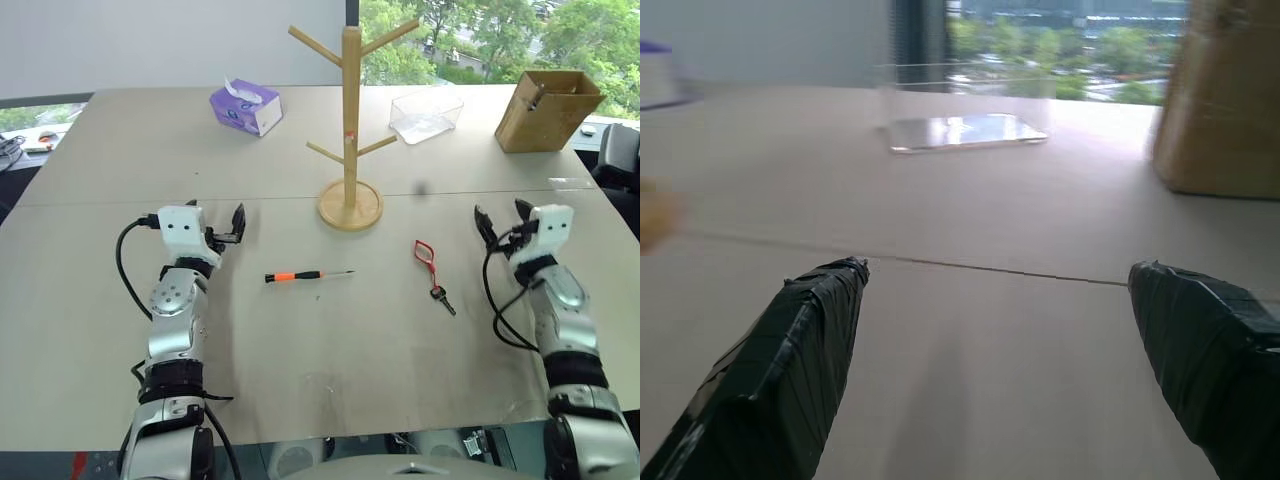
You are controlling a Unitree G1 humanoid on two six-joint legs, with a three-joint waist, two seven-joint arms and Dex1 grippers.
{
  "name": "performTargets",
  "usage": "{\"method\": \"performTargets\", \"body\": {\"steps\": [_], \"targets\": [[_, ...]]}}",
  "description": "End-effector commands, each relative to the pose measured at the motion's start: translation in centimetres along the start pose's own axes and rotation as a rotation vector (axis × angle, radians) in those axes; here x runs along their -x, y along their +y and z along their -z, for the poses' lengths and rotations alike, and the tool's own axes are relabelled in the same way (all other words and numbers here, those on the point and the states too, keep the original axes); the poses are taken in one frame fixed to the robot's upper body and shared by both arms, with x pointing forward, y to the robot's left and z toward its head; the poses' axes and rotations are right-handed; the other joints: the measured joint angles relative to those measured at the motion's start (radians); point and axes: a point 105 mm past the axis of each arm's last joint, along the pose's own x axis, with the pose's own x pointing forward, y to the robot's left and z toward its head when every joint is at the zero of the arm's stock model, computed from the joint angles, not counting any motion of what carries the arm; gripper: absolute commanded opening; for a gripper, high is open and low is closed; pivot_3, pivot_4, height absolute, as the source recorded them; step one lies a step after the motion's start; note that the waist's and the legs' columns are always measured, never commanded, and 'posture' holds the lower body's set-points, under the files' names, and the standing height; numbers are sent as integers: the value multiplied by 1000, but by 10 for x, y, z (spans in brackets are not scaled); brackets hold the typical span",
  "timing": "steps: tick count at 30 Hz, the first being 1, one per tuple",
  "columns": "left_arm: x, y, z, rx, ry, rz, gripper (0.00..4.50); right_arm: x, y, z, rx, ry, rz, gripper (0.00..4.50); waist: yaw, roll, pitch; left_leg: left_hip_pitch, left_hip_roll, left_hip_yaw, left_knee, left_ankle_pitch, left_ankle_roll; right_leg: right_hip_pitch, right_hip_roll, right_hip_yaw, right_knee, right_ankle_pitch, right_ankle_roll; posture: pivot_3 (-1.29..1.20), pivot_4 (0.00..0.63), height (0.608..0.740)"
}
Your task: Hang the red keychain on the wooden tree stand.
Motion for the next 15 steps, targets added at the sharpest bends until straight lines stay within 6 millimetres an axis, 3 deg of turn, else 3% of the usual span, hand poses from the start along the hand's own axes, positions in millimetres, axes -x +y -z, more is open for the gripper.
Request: {"method": "performTargets", "body": {"steps": [1,4,7,11,15], "targets": [[-5,-4,-19,8,-78,58,4456,29,49,-28,-16,-34,-431,4500,1,0,0,0,0,0,0,0,0,0,0,0,0,0,0,0,150,740],[-9,-15,-21,27,-82,156,4456,90,89,-19,45,148,-848,4500,7,0,0,0,-1,-1,0,-2,4,1,-1,-1,0,0,0,0,150,740],[-11,-28,-24,43,-80,267,4456,118,96,-12,127,205,-1000,4500,5,-2,0,1,-1,-2,1,-3,5,2,-1,-2,-1,0,0,0,150,740],[-11,-43,-29,27,-77,400,4456,127,93,-7,170,208,-1046,4500,1,-2,0,2,-1,-2,1,-3,5,1,1,-2,0,0,1,0,150,740],[-1,-64,-42,12,-79,633,4456,113,84,-6,188,180,-1004,4500,-1,-3,1,1,-1,-2,1,-3,4,1,2,-1,0,0,0,0,150,740]]}}
